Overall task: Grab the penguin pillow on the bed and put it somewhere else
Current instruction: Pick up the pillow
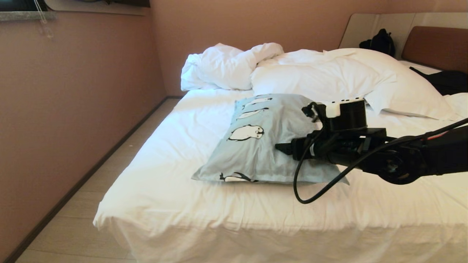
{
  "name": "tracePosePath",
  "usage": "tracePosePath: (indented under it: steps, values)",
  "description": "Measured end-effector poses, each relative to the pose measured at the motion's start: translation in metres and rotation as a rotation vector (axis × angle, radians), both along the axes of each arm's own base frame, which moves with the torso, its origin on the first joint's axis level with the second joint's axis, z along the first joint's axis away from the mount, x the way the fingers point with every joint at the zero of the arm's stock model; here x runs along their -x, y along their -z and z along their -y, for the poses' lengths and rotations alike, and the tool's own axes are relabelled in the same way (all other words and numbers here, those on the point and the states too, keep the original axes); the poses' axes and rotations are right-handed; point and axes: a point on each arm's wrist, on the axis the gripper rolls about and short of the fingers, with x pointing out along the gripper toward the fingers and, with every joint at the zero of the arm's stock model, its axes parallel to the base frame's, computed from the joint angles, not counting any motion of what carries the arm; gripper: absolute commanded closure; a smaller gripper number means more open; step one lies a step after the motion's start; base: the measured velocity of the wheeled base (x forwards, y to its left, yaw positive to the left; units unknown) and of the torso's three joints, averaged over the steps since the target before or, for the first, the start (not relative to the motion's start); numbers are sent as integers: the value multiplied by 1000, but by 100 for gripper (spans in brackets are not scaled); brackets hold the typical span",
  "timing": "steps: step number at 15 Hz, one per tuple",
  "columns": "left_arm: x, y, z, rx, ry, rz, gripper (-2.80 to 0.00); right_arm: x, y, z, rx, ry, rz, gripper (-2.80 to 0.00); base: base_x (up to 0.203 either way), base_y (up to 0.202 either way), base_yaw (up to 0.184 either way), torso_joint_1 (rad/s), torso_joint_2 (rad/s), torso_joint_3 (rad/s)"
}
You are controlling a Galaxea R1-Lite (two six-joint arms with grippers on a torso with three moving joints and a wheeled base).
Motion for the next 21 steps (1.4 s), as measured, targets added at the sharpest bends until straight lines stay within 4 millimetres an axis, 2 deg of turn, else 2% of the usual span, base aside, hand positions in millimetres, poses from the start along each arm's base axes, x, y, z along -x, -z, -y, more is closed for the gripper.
tracePosePath:
  steps: [5, 9, 10, 13, 15, 21]
  values:
    - [0, 0, 0, 0, 0, 0, 0, -31, 49, -11, 32, 14, -78, -280, 0, 0, 0, 0, 0, 0]
    - [0, 0, 0, 0, 0, 0, 0, -46, 72, -15, 34, 25, -82, -280, 0, 0, 0, 0, 0, 0]
    - [0, 0, 0, 0, 0, 0, 0, -48, 75, -14, 34, 29, -82, 0, 0, 0, 0, 0, 0, 0]
    - [0, 0, 0, 0, 0, 1, 0, -51, 78, -11, 32, 39, -89, 0, 0, 0, 0, 0, 0, 0]
    - [0, 0, 0, 0, 0, 0, 0, -50, 72, -10, 29, 47, -80, 0, 0, 0, 0, 0, 0, 0]
    - [0, 0, 0, 1, 0, 0, 0, -29, 22, -1, -53, 70, 2, 0, 0, 0, 0, 0, 0, 0]
